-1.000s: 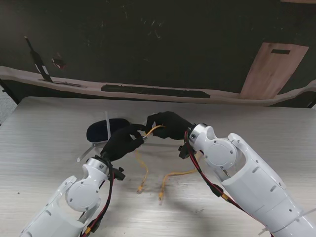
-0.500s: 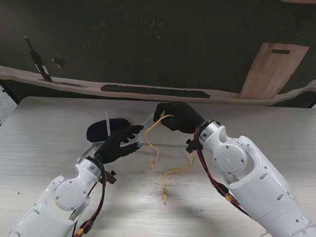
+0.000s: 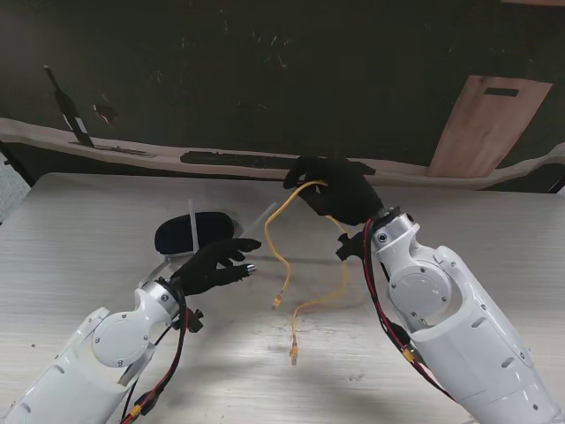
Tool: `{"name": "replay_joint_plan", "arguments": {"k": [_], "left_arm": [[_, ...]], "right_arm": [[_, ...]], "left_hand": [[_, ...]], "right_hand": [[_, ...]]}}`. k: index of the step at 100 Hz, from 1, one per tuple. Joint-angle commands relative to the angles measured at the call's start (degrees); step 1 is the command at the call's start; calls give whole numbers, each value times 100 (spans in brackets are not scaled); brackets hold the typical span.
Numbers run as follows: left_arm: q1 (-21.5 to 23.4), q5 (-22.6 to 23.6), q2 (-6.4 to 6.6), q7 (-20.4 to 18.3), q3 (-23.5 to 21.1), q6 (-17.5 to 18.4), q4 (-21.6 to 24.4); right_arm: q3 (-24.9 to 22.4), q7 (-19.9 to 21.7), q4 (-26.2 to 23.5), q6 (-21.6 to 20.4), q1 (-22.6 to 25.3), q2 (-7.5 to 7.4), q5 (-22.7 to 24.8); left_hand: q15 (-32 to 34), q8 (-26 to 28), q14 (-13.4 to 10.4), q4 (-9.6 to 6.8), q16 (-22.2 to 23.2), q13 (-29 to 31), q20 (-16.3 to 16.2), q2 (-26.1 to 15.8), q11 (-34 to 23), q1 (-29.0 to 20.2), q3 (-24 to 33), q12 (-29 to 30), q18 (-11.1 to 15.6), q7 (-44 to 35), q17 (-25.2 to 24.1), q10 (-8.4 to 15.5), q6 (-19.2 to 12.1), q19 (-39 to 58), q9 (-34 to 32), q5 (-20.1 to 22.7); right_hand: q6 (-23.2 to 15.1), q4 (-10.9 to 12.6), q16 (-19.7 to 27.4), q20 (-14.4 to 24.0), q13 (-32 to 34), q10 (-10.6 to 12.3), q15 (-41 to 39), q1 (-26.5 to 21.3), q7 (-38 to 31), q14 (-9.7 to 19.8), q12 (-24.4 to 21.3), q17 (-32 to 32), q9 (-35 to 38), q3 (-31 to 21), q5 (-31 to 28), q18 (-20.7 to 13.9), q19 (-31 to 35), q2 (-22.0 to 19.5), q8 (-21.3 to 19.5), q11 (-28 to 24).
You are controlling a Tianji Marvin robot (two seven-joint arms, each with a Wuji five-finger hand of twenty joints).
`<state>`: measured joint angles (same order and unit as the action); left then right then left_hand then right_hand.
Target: Untangle the Ethernet cable and plug it into the router
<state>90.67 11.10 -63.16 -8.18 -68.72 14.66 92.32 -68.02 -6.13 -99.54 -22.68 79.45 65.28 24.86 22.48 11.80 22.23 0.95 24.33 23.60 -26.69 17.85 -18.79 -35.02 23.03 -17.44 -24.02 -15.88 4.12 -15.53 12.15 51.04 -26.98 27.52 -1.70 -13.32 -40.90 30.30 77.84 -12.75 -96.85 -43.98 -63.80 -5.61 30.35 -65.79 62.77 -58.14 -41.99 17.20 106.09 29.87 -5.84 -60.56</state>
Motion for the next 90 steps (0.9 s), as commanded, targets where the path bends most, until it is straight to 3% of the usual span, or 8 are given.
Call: {"name": "replay_joint_plan", "arguments": {"k": [1, 10, 25, 58, 90], "left_arm": [[-85, -142, 14, -244, 65, -63, -74], [-260, -520, 13, -430, 227, -15, -294], [-618, -1598, -78, -734, 643, 131, -742], [-979, -1965, -71, -1222, 1031, -248, -939], [-1169, -2364, -68, -1561, 1248, -157, -1054]], "right_arm": [[-10, 16, -149, -91, 48, 36, -42], [-11, -46, -187, -152, 62, 50, -48], [37, -164, -235, -189, 49, 89, -112], [181, -299, -254, -309, -102, 153, -279], [218, -400, -224, -324, -150, 176, -226]], "left_hand": [[-88, 36, -258, -84, -72, 89, 69, 94, 97, -37, -12, 122, 226, 25, -21, -42, 29, -84, -26, 78], [-93, 27, -292, -58, -97, 129, 70, 108, 89, 115, -82, 138, 226, 47, -21, -13, 42, -84, -69, 81], [-199, -28, -293, -63, -171, -45, 149, 220, 178, 157, -98, 201, 190, 168, -102, -64, 64, -245, 95, 0], [-214, -70, -316, -95, -221, 50, 185, 139, 186, 21, -53, 263, 219, 317, -56, -90, -3, -289, 72, -96], [708, 188, -107, -95, 96, 1141, -314, 206, -458, -428, 503, -76, 261, -282, 603, 24, -28, 704, -1138, 322]], "right_hand": [[-64, -154, -103, 94, -267, -827, -398, 51, -305, 757, 111, -176, 903, -144, -111, -340, 1011, -42, -45, -1162], [-47, -159, -110, 96, -266, -819, -392, 60, -316, 771, 112, -176, 919, -161, -107, -340, 1011, -23, -36, -1170], [-31, -167, -116, 97, -264, -811, -380, 75, -324, 777, 109, -176, 927, -188, -110, -340, 1010, -15, -16, -1167], [-32, -178, -128, 94, -262, -800, -375, 89, -349, 790, 110, -173, 936, -206, -112, -335, 994, -6, -5, -1175], [-17, -185, -138, 93, -262, -781, -371, 105, -357, 805, 108, -172, 949, -237, -103, -331, 982, 12, 12, -1177]]}}
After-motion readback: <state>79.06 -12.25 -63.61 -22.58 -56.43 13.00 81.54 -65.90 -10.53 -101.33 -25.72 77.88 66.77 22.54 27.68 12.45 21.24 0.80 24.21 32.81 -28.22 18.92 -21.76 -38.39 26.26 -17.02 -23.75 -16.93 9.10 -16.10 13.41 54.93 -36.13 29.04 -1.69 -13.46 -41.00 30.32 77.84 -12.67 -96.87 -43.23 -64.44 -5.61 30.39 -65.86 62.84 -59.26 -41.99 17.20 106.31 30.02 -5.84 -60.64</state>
